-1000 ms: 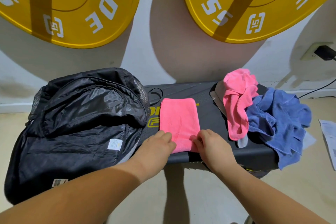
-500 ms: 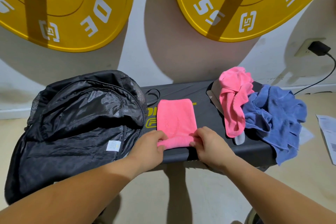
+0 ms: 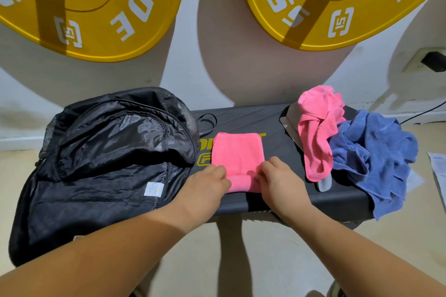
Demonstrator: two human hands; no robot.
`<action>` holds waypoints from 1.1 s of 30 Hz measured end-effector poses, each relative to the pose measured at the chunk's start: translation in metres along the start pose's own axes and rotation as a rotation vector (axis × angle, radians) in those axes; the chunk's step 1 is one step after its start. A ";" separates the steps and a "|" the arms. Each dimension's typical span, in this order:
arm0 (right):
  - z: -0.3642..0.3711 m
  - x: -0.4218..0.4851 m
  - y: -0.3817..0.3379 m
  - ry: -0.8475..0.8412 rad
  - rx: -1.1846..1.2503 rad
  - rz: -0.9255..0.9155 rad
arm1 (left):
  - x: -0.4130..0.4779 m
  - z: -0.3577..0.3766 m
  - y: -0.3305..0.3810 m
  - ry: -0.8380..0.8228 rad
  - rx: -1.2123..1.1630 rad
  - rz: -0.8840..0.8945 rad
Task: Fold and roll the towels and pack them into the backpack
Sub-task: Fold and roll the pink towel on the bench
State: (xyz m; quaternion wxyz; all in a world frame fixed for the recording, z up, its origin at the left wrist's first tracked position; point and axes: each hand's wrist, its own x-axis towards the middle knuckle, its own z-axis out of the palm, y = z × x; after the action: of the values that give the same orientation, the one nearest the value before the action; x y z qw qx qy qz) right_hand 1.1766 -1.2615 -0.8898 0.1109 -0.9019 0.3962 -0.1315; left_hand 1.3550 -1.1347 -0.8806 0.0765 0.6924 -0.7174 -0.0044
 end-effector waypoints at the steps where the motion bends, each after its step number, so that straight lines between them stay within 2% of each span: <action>1: 0.003 -0.002 0.002 0.026 -0.068 -0.086 | -0.002 0.000 0.003 -0.011 0.032 0.019; 5: 0.007 -0.012 0.012 0.025 -0.153 -0.273 | -0.008 0.001 0.002 0.002 0.032 -0.013; 9: 0.006 -0.014 0.014 -0.043 -0.162 -0.222 | -0.003 0.000 -0.009 -0.023 -0.063 -0.082; 11: 0.000 -0.007 0.011 -0.096 -0.113 -0.167 | -0.001 -0.001 -0.011 -0.053 -0.186 -0.158; 15: -0.018 0.006 0.009 -0.274 0.236 0.074 | -0.001 -0.003 -0.007 -0.024 -0.468 -0.428; 18: -0.022 0.006 0.011 -0.281 0.492 0.260 | 0.000 -0.008 -0.006 -0.024 -0.700 -0.636; 20: -0.023 0.004 0.009 -0.272 0.544 0.308 | 0.002 -0.008 -0.005 -0.060 -0.762 -0.684; 23: -0.020 0.005 0.005 -0.270 0.518 0.307 | 0.003 -0.006 -0.004 -0.027 -0.610 -0.632; 25: -0.018 0.007 0.005 -0.237 0.471 0.295 | 0.004 -0.006 -0.006 0.043 -0.457 -0.526; 29: -0.013 0.008 0.005 -0.146 0.419 0.222 | 0.002 -0.006 -0.007 0.034 -0.037 -0.014; 33: -0.007 0.002 0.001 -0.101 0.218 0.092 | -0.005 -0.004 0.003 -0.034 0.089 0.052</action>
State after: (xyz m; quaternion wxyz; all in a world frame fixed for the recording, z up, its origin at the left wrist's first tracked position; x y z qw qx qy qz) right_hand 1.1748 -1.2643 -0.8837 0.2340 -0.8709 0.4143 -0.1231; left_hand 1.3525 -1.1288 -0.8766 0.0334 0.6759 -0.7360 0.0177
